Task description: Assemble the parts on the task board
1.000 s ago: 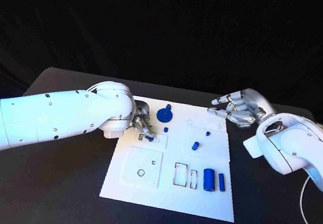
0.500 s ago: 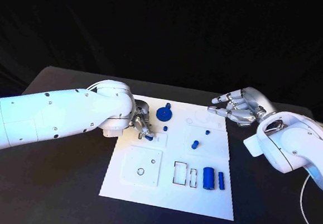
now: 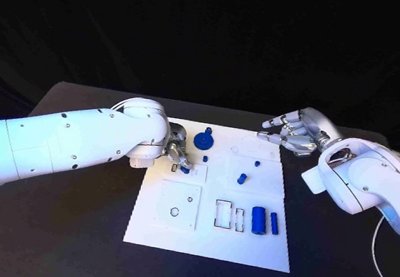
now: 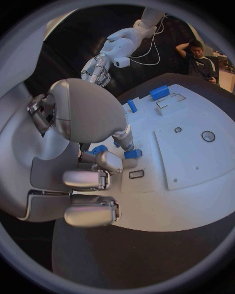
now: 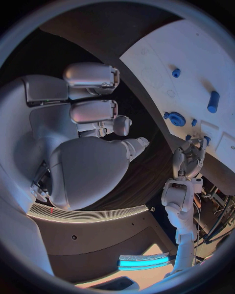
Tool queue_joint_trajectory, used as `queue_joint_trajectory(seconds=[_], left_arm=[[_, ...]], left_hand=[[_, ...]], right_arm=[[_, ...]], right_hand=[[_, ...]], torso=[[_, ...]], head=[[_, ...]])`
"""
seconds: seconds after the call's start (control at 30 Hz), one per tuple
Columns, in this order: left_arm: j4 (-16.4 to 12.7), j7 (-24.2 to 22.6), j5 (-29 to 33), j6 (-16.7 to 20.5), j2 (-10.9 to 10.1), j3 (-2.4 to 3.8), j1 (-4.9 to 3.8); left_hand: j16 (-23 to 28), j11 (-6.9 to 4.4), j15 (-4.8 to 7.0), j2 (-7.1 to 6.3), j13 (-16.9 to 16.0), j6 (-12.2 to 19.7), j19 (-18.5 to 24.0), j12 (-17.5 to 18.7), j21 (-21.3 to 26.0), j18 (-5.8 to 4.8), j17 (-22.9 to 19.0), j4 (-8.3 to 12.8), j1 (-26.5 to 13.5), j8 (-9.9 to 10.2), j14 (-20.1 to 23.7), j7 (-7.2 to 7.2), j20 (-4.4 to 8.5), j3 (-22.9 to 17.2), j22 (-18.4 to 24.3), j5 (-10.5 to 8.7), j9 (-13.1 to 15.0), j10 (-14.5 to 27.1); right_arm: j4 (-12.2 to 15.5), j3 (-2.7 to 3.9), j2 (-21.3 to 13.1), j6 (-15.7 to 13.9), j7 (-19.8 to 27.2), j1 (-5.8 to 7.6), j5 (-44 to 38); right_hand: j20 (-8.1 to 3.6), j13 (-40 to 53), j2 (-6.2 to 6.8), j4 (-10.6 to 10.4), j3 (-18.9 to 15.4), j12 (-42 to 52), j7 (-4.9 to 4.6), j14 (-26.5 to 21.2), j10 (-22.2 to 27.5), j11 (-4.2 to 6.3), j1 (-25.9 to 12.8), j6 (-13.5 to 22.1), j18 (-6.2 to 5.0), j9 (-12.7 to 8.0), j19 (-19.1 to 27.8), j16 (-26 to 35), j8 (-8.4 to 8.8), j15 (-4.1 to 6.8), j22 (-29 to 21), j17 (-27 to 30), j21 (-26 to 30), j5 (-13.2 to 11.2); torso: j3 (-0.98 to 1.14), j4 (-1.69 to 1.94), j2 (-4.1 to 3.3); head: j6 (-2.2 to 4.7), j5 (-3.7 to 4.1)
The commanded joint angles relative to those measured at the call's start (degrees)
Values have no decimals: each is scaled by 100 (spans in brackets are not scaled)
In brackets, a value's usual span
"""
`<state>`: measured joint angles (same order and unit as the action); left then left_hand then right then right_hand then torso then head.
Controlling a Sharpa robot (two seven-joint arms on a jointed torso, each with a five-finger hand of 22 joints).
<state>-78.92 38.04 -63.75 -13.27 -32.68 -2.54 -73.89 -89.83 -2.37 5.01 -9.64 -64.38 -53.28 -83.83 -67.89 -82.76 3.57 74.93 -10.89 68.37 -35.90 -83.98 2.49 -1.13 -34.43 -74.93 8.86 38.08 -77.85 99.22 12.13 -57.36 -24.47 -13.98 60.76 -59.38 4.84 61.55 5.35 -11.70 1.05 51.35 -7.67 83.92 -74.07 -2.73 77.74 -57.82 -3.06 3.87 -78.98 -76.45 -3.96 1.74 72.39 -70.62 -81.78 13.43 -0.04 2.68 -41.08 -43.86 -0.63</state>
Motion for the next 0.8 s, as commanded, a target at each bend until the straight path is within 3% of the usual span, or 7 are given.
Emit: queue_joint_trajectory(seconds=[0.03,0.8], left_arm=[[36,35,6,-220,46,-34,35],[171,24,8,-253,152,-38,35]], left_hand=[[-17,-3,43,6,-31,-126,-146,-46,-30,-118,1507,461,-106,8,-602,-104,9,-389,-568,-12,3,-48],[-17,-48,81,45,-184,-347,-181,-166,-70,-134,1507,262,-610,81,-602,-158,51,252,-648,-17,-18,-142]], right_arm=[[11,0,1,62,51,-4,-21],[24,0,3,54,71,-4,135]], right_hand=[[0,-3,-48,-36,-3,13,2,204,14,9,4,-51,-100,9,62,46,-33,-21,-21,16,27,39],[-3,-20,-65,-71,-24,4,2,205,26,10,4,-50,-103,7,68,64,-29,-19,-38,30,40,113]], torso=[[1,-4,1],[1,2,2]], head=[[-5,9],[-6,24]])
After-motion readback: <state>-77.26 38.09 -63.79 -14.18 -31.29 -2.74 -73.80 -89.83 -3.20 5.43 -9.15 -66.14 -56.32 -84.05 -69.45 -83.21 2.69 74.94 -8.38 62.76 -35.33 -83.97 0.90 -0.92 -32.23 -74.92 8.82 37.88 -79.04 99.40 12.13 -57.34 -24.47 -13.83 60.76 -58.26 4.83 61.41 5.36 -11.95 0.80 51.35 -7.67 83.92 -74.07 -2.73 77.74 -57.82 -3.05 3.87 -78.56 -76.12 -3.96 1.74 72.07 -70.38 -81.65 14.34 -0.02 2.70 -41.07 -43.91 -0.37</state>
